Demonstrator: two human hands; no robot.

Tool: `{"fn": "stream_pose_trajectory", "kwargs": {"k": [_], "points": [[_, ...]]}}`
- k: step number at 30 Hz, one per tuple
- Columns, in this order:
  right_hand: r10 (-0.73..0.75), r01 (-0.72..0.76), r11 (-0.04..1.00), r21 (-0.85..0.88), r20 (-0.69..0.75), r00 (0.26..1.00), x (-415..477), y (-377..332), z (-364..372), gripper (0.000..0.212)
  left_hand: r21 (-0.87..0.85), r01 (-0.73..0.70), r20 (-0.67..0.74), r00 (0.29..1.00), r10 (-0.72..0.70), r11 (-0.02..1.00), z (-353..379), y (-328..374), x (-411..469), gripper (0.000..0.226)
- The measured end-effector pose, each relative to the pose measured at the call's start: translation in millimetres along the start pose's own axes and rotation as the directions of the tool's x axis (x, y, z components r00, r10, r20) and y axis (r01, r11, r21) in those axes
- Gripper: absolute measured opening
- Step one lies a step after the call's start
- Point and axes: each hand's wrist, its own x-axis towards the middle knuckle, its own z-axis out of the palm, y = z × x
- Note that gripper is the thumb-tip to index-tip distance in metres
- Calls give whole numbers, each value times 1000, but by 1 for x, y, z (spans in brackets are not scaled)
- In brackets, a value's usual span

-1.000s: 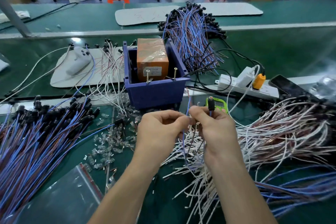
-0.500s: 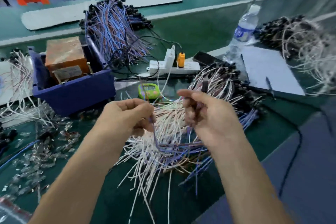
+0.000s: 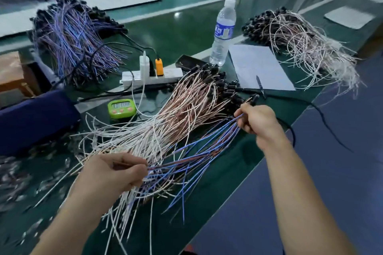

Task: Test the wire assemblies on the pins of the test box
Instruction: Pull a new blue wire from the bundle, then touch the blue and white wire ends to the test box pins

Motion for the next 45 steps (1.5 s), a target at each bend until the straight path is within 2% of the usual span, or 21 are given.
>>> {"fn": "stream_pose_trajectory", "kwargs": {"k": [7, 13, 17, 22, 24, 27, 32, 35, 39, 45], "points": [[-80, 32, 939, -343, -125, 989, 15, 14, 0, 37, 359, -42, -89, 993, 79, 932, 14, 10, -7, 23], [-129, 32, 875, -483, -168, 977, 19, 10, -1, 42, 519, -117, -97, 976, 195, 847, 29, 18, -16, 31], [-136, 63, 848, -526, -102, 985, 8, 6, 0, 52, 478, -147, -63, 978, 201, 866, 31, 15, -15, 23], [-291, 113, 797, -593, -213, 933, -23, 0, 7, 45, 284, -187, -103, 969, 224, 941, 17, 4, -8, 17], [-306, 188, 802, -567, -120, 944, -41, -4, 22, 41, 169, -210, -117, 966, 231, 963, 10, 2, -4, 19], [-309, 327, 806, -493, 119, 943, -69, -9, 54, 37, 41, -213, -146, 965, 216, 976, 1, 2, 2, 23], [-340, 500, 802, -325, 440, 831, -105, -17, 119, 28, -101, -199, -213, 961, 174, 975, -22, 0, 5, 25], [-371, 581, 768, -268, 554, 746, -125, -25, 158, 21, -134, -207, -266, 950, 166, 969, -40, -7, 1, 25], [-342, 589, 797, -136, 701, 625, -153, -34, 206, 19, -205, -256, -361, 917, 170, 945, -66, -23, -9, 31], [-336, 556, 830, -24, 775, 536, -194, -41, 269, 15, -315, -344, -570, 814, 114, 885, -112, -49, -23, 36]]}}
